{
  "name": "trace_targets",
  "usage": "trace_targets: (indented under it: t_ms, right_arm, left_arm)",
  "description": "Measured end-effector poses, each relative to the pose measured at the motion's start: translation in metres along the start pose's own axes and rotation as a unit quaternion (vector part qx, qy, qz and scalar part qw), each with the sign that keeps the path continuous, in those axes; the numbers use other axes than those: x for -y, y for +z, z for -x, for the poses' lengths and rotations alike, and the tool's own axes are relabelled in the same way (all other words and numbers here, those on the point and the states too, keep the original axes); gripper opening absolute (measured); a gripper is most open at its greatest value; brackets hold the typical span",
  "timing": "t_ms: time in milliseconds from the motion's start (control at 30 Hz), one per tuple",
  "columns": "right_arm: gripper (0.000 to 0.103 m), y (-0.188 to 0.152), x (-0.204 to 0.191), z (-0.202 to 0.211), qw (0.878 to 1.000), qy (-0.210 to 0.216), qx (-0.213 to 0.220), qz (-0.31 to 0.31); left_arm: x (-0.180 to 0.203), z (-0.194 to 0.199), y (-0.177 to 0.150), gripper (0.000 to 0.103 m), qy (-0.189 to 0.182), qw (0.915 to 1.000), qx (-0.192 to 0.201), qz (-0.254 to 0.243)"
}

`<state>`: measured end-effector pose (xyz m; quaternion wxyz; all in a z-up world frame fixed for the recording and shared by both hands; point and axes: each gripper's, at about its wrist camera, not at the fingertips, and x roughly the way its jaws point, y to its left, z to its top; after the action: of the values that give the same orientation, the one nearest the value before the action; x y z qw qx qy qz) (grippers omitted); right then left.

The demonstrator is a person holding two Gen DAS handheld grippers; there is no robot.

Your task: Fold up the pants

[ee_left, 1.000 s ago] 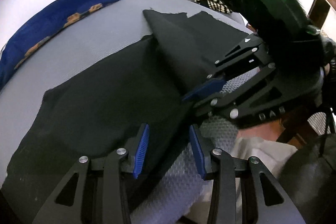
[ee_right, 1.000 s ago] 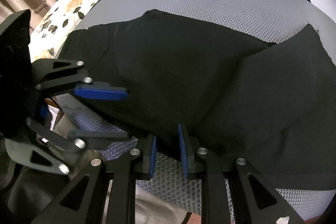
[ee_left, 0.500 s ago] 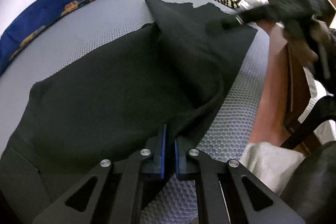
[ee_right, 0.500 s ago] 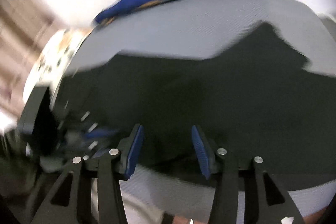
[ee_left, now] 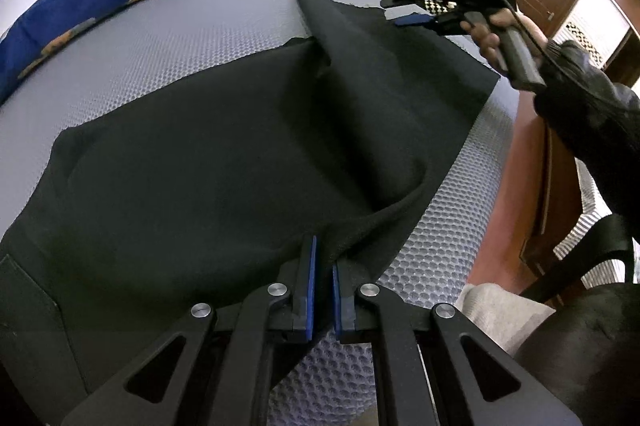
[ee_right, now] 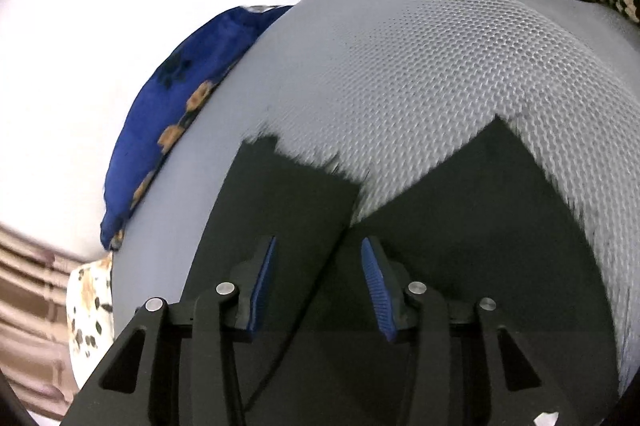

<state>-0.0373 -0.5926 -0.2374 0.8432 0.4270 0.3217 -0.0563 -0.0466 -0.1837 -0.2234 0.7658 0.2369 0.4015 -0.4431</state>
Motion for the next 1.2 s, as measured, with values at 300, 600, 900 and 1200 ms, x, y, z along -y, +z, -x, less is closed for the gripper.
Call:
trace_targets:
  t_ms: [300, 600, 900, 1200]
  right_arm:
    - [0.007, 0.014, -0.004, -0.021, 1.0, 0.006, -0.009, -0.004]
    - [0.003, 0.005, -0.054, 0.071, 0.989, -0.07, 0.101, 0.088]
    - [0.003, -0.077, 0.039, 0.119, 0.972, -0.219, 0.084, 0.016]
    - [0.008, -0.099, 0.073, 0.111, 0.97, -0.232, 0.066, -0.016]
  left_arm:
    - [-0.003, -0.004, 0.001, 0.007, -0.001, 0.9999, -0.006, 0.014]
    - [-0.002, -0.001, 0.0, 0.007, -0.002, 1.0, 0.001, 0.008]
    - [0.0, -0.004, -0.003, 0.007, -0.012, 0.9999, 0.005, -0.005]
    - [0.001, -0.009, -0.003, 0.009, -0.012, 0.9999, -0.004, -0.007]
